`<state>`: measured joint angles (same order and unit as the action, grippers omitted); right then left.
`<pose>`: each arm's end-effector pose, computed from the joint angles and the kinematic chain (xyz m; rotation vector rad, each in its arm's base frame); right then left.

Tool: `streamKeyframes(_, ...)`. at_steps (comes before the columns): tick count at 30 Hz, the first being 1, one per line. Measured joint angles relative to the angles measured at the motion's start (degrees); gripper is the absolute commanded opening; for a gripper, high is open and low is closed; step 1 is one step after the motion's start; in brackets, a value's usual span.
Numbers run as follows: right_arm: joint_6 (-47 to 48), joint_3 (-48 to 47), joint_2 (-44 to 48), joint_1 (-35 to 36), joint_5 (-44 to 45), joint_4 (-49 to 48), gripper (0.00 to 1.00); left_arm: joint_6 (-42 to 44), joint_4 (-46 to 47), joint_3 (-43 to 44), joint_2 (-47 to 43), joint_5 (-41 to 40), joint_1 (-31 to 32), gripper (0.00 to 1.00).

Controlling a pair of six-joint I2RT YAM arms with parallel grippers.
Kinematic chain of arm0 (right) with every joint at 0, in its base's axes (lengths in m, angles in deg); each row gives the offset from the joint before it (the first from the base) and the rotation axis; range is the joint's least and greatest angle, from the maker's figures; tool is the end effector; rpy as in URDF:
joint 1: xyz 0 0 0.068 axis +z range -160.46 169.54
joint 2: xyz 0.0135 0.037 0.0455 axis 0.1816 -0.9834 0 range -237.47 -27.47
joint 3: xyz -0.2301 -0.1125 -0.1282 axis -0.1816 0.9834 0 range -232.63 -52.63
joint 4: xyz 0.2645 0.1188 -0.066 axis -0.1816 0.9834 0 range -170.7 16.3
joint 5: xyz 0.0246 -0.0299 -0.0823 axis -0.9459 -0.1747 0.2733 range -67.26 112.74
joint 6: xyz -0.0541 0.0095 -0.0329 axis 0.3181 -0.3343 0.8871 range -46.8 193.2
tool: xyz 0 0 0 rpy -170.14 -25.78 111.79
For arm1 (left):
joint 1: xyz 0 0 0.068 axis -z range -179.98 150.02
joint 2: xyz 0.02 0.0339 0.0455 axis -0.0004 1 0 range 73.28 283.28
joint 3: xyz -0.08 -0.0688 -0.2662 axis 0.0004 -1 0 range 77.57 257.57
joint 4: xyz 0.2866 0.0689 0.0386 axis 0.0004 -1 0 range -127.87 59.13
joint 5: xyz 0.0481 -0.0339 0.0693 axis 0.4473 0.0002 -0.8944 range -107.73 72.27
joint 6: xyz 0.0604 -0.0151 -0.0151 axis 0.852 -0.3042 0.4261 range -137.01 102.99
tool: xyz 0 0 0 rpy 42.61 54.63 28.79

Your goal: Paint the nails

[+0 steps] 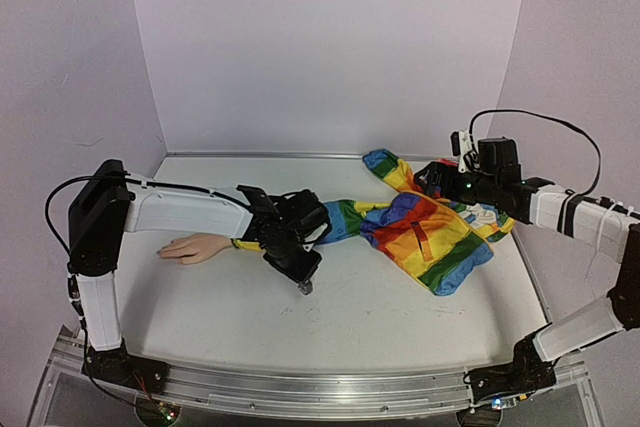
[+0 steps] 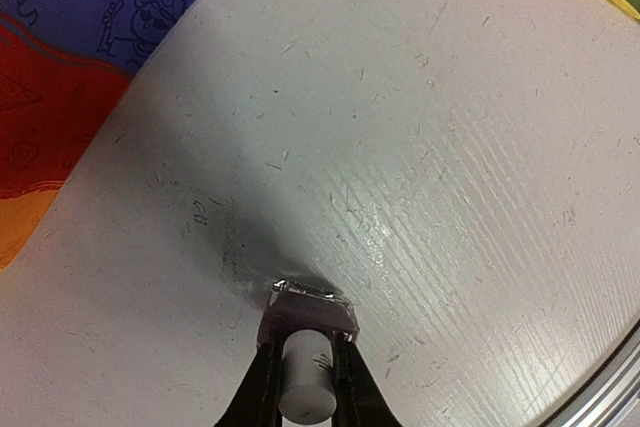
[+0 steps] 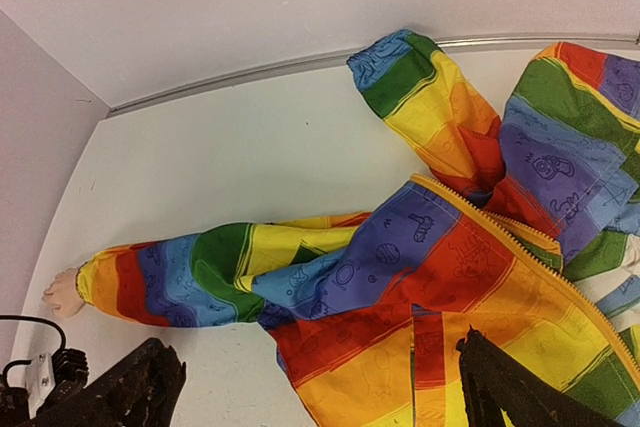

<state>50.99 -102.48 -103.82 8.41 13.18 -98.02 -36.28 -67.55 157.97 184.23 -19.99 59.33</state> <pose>0.3340 0.1229 0.2915 -0.0745 1.7746 0.6680 0.2269 -0.3785 0.1669 0.9455 2.6278 -0.3135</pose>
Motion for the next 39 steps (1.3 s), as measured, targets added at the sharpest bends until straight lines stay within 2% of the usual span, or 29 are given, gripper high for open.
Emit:
streamKeyframes(7,3.28,0.63,-1.03,4.9,-2.34,-3.28,0.98,-0.37,-1.95,0.02,-3.19,-0.98,-0.33,0.0)
streamKeyframes(9,4.35,0.83,-2.71,8.28,-3.1,-5.22,0.96,-1.01,-2.49,0.02,-5.99,-0.66,-0.92,0.0)
streamKeyframes(14,8.09,0.85,-8.61,20.59,-2.84,-10.43,0.82,-4.68,-2.86,-0.11,-14.03,2.73,-5.88,0.0)
streamKeyframes(17,9.29,0.87,-11.67,27.54,-3.65,-15.91,0.79,-7.52,-2.89,-0.72,-17.97,4.68,-10.21,0.0)
streamKeyframes(21,11.74,0.94,-15.26,33.03,-4.79,-25.4,0.76,-10.03,-3.32,-1.11,-20.13,5.77,-12.94,0.0)
streamKeyframes(28,15.65,-1.55,-24.55,35.74,-5.05,-34.16,0.71,-12.83,-3.63,-2.69,-21.09,8.35,-12.7,0.0)
streamKeyframes(34,18.1,-4.17,-28.79,36.76,-4.5,-38.36,0.66,-14.32,-4.31,-4.07,-23.47,9.2,-12.72,0.0)
streamKeyframes(39,19.34,-7.76,-31.87,37.48,-4.35,-40.39,0.58,-15.19,-4.31,-4.07,-24.59,9.81,-12.7,0.0)
